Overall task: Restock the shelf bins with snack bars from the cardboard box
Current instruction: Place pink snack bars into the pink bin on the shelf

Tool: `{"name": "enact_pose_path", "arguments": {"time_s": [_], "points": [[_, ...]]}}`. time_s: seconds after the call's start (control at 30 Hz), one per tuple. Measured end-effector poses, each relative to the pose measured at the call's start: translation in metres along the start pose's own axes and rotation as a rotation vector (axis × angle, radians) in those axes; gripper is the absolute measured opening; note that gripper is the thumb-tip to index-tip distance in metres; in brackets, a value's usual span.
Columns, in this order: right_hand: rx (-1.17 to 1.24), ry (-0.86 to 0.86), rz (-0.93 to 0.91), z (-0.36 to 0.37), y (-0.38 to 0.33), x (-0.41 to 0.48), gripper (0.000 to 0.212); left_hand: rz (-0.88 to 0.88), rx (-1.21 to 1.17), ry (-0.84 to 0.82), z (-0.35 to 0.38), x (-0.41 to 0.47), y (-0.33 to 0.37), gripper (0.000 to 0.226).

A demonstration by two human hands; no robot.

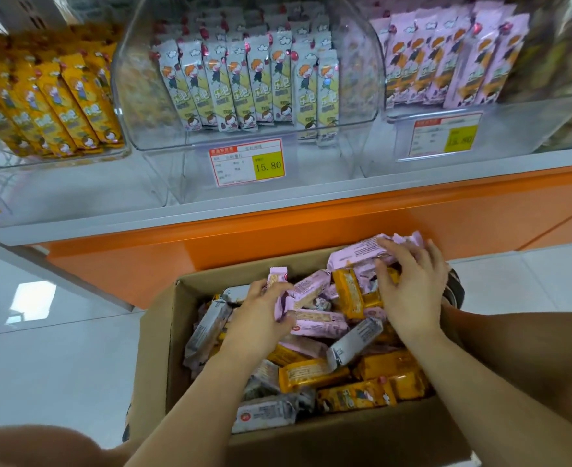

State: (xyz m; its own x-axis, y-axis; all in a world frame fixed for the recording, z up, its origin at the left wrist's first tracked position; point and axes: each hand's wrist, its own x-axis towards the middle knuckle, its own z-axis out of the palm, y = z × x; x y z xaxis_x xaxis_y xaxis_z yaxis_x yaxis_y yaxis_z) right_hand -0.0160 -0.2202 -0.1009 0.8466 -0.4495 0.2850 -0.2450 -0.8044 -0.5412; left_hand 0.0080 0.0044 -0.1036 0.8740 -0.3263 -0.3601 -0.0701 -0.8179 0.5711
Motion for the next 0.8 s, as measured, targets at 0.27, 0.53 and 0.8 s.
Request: {"name": "enact_pose_path", "arguments": {"time_s": [0.27,0.53,0.8], "points": [[0.266,-0.076,0.107,-0.011,-0.001,0.02,0.027,0.031,-0.047,-0.16,0.008,0.011,0.01,0.058],[0.329,-0.11,0.054,-0.006,-0.007,0.015,0.027,0.067,-0.12,-0.179,0.011,0.014,0.021,0.054],[0.29,-0.32,0.061,-0.017,-0.004,0.021,0.061,0.101,-0.25,-0.145,0.009,0.02,0.038,0.043]]}}
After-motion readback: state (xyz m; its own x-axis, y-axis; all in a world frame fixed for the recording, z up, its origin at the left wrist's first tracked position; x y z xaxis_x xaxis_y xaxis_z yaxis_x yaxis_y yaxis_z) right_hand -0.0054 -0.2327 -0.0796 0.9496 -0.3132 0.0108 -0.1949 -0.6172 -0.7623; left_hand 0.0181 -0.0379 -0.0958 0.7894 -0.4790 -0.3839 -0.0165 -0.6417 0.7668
